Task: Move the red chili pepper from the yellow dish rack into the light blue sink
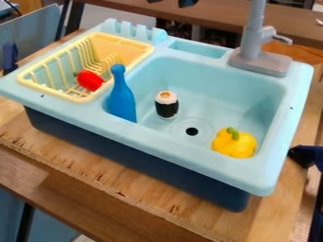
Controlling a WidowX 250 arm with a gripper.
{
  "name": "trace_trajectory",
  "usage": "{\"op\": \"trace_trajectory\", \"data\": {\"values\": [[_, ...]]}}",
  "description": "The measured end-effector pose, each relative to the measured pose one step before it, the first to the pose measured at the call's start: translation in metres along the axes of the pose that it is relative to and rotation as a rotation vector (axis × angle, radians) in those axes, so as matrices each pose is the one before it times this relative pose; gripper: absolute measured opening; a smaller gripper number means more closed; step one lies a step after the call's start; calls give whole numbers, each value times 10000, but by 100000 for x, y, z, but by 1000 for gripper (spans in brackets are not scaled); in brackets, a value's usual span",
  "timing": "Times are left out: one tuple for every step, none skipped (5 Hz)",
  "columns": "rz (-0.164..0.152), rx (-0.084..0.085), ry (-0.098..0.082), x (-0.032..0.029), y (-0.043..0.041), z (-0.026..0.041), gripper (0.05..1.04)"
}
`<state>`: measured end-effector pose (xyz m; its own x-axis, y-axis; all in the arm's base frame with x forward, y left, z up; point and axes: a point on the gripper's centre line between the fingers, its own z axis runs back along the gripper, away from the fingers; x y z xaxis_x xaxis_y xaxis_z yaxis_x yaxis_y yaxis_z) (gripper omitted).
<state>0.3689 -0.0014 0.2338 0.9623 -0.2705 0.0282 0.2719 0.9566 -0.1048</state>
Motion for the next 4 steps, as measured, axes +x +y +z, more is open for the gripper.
{"op": "trace_trajectory", "data": {"values": [[169,-98,336,237,282,-1625,999],[472,397,-517,-3468,-53,66,999],[636,271,-803,-2754,1018,2815,999],[741,-289,-63,-1541,1442,8,999]]}}
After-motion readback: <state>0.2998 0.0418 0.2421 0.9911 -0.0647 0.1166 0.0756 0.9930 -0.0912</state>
